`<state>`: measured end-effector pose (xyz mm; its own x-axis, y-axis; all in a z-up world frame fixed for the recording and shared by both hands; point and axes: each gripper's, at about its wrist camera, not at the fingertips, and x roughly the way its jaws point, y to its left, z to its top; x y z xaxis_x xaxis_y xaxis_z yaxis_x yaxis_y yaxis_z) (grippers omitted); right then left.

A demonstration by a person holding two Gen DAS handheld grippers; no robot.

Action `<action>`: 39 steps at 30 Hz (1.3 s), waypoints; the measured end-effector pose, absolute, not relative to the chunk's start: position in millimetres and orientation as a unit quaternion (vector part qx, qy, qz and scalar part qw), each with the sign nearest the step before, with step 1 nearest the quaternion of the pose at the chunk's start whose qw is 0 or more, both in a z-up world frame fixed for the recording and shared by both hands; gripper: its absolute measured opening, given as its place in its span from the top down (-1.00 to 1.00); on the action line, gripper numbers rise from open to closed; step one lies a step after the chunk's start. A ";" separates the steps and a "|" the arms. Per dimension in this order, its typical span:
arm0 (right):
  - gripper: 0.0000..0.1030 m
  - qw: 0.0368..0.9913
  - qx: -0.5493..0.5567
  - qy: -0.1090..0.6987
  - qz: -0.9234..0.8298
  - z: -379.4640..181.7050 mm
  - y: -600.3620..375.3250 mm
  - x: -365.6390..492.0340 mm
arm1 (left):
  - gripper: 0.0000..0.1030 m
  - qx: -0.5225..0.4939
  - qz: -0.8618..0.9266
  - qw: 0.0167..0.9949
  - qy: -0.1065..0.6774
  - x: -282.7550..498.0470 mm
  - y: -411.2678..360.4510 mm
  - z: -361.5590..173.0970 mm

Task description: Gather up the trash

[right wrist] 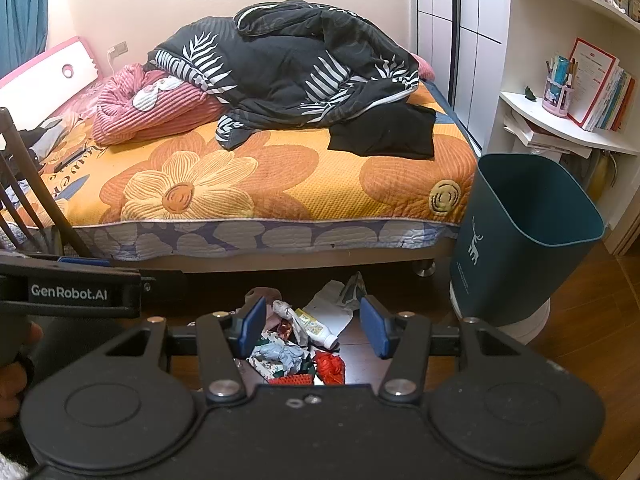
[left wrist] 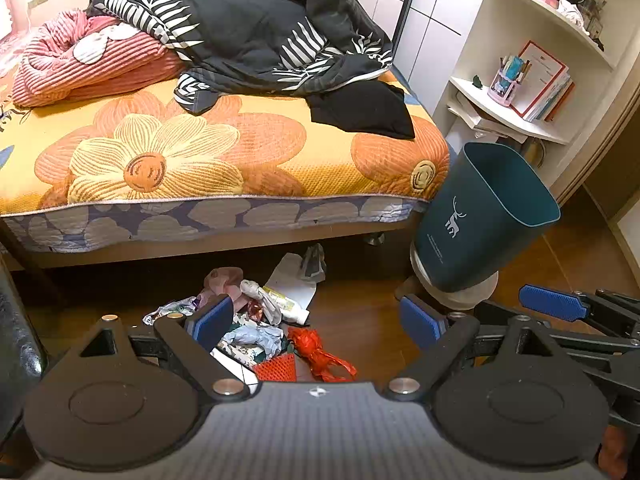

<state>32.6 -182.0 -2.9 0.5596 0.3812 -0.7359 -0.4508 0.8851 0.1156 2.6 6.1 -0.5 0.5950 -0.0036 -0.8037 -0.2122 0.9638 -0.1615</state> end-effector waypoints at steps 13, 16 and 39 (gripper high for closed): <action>-0.01 0.884 -0.049 0.403 0.232 -2.2 -180.1 32.3 | -0.76 -0.122 0.059 0.885 0.446 2.4 6.1 -0.2; -0.01 0.884 -0.050 0.403 0.231 -1.9 -180.2 32.3 | -0.76 -0.122 0.059 0.885 0.446 2.5 6.3 0.0; -0.01 0.881 -0.057 0.402 0.244 -3.6 -177.7 29.5 | -0.76 -0.128 0.059 0.884 0.446 1.0 6.5 -4.8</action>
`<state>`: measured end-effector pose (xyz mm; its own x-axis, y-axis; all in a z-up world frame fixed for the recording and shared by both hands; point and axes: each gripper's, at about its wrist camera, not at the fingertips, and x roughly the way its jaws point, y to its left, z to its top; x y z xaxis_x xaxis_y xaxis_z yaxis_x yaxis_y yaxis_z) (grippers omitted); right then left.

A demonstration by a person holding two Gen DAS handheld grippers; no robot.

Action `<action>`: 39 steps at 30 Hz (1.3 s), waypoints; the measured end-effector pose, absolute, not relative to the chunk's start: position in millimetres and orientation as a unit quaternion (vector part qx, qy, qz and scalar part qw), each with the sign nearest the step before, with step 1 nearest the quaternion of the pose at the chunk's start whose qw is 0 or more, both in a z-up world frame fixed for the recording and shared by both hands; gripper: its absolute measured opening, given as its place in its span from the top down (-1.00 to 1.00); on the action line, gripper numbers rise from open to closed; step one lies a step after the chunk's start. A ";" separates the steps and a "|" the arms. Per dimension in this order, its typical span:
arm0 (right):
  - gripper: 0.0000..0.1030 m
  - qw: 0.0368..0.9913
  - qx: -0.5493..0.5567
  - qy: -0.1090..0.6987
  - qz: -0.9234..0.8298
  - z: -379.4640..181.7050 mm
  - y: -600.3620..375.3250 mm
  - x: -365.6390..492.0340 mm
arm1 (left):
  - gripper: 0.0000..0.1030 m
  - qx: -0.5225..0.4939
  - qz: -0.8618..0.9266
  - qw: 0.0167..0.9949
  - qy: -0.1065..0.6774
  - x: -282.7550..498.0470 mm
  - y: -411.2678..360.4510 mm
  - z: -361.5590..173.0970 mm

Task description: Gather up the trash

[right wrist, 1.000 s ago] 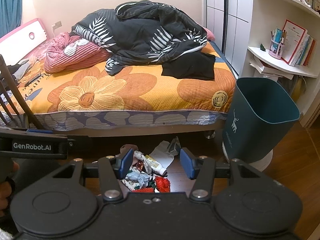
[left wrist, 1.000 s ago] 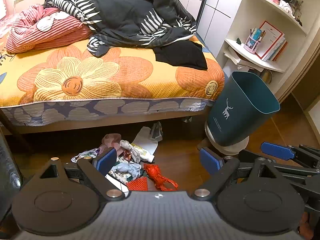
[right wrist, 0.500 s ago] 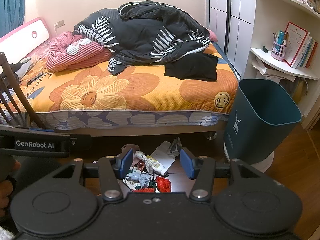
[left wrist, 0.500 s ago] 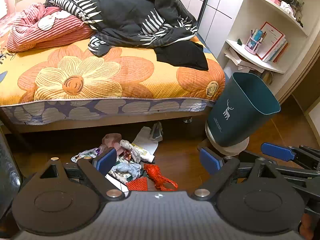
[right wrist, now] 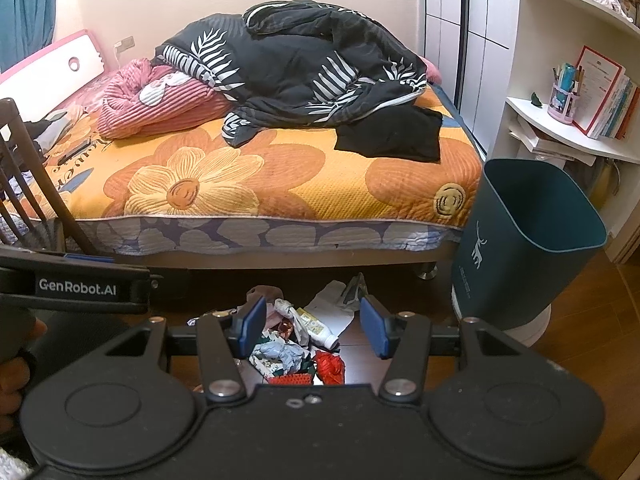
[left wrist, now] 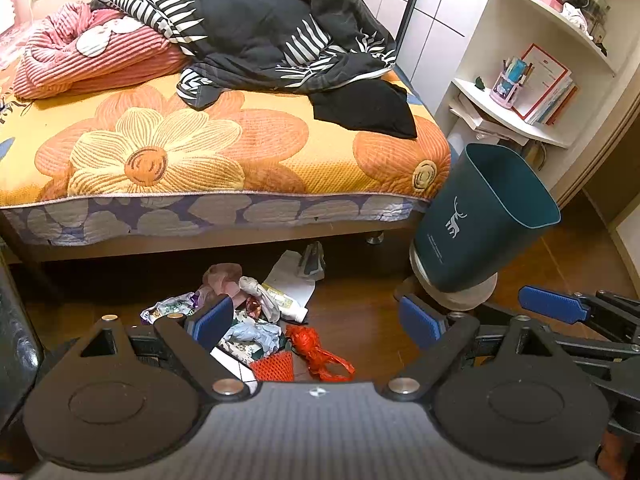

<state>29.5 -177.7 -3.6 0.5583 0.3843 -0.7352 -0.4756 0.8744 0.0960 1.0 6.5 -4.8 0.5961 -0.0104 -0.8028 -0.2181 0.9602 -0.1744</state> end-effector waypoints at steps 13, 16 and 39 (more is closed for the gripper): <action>-0.01 0.878 -0.062 0.403 0.249 -3.1 -174.0 28.2 | -0.76 -0.134 0.059 0.884 0.443 -4.1 7.3 -7.6; -0.01 0.877 -0.066 0.404 0.250 -2.4 -172.7 27.8 | -0.76 -0.139 0.059 0.884 0.443 -6.3 7.2 -9.0; -0.01 0.848 -0.079 0.439 0.287 -67.6 -167.5 109.3 | -0.76 -0.199 0.149 0.848 0.468 49.9 103.0 -64.3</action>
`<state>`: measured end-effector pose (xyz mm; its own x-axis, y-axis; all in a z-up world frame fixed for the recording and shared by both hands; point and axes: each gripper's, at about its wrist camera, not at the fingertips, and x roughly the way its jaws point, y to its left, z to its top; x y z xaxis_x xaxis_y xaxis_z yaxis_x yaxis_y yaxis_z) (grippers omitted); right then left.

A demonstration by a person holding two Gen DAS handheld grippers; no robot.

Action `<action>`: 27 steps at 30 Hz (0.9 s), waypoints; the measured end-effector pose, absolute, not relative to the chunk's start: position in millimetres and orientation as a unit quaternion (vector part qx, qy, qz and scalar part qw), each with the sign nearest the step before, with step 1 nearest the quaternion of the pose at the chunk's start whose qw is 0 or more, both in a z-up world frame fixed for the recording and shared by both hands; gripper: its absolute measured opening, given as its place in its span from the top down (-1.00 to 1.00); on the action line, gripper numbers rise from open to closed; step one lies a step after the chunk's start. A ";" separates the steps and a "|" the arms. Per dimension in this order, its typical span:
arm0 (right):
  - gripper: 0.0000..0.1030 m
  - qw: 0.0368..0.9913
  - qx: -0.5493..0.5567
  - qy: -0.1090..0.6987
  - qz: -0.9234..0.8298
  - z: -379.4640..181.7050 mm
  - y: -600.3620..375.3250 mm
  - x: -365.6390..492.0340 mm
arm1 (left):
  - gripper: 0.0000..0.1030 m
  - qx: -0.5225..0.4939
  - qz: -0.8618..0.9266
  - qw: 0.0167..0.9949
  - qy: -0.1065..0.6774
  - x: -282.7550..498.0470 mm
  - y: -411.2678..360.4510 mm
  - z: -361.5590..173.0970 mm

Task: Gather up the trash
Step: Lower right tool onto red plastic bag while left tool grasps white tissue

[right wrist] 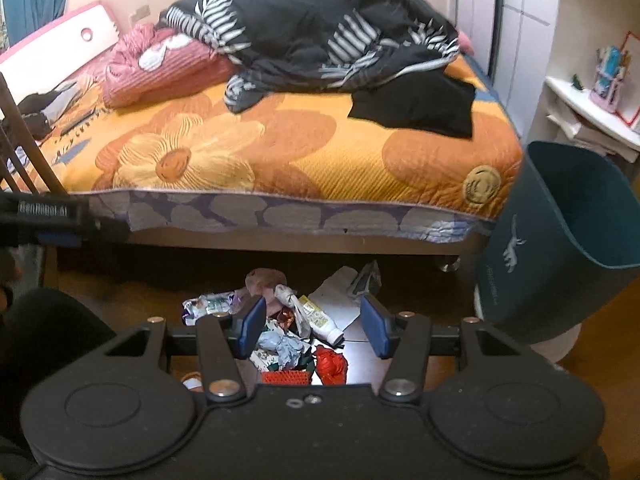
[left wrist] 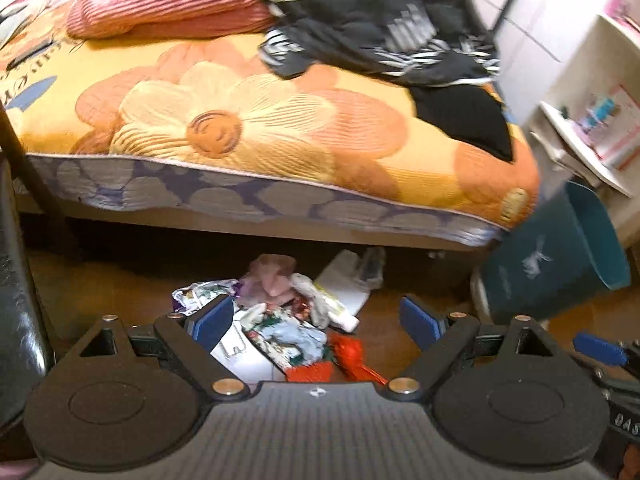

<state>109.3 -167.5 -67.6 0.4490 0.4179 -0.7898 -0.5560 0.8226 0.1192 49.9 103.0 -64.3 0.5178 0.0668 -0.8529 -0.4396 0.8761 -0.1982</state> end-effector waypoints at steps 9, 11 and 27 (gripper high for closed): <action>-0.01 0.817 -0.090 0.487 0.295 -141.1 -145.5 173.3 | -0.76 -0.194 0.153 0.826 0.506 117.6 140.8 -129.4; -0.01 0.807 -0.092 0.501 0.299 -163.6 -140.5 186.5 | -0.76 -0.187 0.151 0.817 0.525 135.1 139.8 -151.6; 0.02 0.686 -0.188 0.629 0.314 -369.7 -76.7 216.8 | -0.76 -0.128 0.100 0.740 0.653 254.5 116.8 -349.9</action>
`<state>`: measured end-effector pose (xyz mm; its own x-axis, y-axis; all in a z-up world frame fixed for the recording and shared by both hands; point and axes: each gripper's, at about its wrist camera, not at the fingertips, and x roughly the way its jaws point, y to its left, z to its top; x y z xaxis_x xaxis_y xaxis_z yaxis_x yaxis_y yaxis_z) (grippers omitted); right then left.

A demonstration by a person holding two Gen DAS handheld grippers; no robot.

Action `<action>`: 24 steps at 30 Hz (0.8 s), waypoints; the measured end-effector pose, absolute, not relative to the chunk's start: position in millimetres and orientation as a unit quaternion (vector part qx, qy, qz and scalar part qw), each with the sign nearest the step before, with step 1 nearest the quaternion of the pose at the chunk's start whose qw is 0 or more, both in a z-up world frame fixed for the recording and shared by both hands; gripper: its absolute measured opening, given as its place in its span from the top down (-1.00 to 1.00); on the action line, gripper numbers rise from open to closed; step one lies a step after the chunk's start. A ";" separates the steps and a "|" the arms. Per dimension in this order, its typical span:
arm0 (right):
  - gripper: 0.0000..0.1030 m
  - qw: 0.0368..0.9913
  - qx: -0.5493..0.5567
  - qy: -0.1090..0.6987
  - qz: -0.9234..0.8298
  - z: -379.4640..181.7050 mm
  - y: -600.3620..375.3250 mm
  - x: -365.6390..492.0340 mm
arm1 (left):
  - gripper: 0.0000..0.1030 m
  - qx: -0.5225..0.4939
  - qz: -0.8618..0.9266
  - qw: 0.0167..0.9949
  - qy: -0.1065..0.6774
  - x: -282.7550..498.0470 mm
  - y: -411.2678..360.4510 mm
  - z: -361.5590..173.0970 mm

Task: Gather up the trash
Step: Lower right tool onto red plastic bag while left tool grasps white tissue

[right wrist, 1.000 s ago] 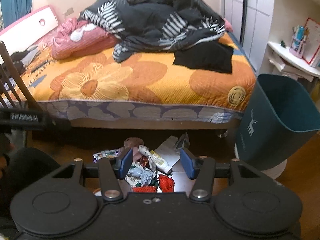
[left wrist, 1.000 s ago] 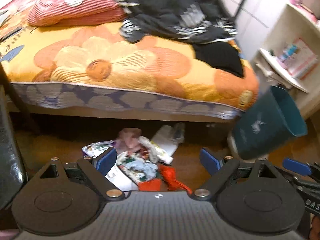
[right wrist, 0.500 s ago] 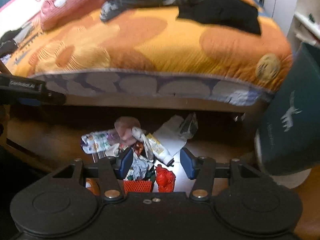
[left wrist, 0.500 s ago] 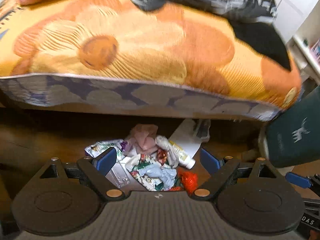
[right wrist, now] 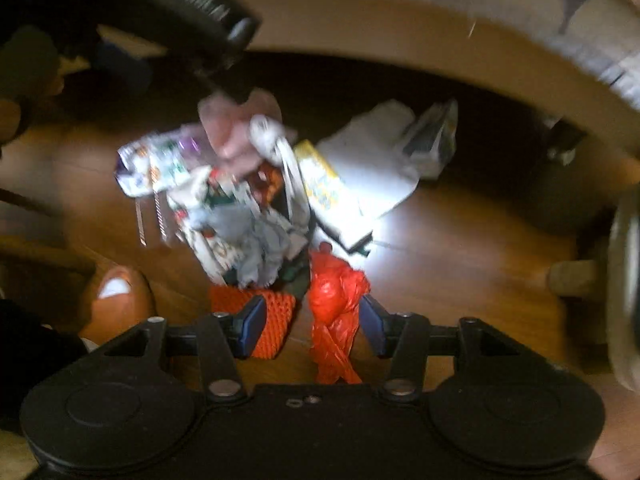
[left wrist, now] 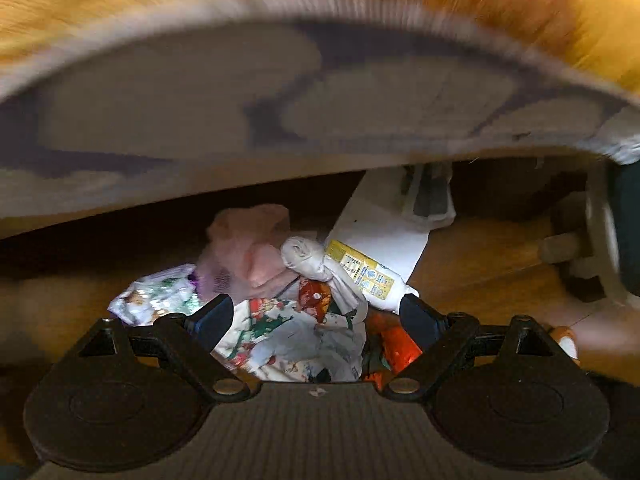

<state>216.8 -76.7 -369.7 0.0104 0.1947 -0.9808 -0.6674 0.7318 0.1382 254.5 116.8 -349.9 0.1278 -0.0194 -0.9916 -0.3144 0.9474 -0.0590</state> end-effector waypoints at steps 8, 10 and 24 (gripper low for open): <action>0.00 0.650 -0.270 0.617 0.352 -428.6 -72.0 204.1 | -0.76 -0.114 0.105 0.725 0.671 280.6 112.1 -427.9; 0.00 0.645 -0.279 0.614 0.360 -440.2 -70.3 201.5 | -0.76 -0.138 0.122 0.724 0.664 283.9 119.5 -440.3; -0.01 0.648 -0.259 0.627 0.346 -492.7 -64.9 212.2 | -0.38 -0.212 0.175 0.704 0.655 287.4 134.2 -487.9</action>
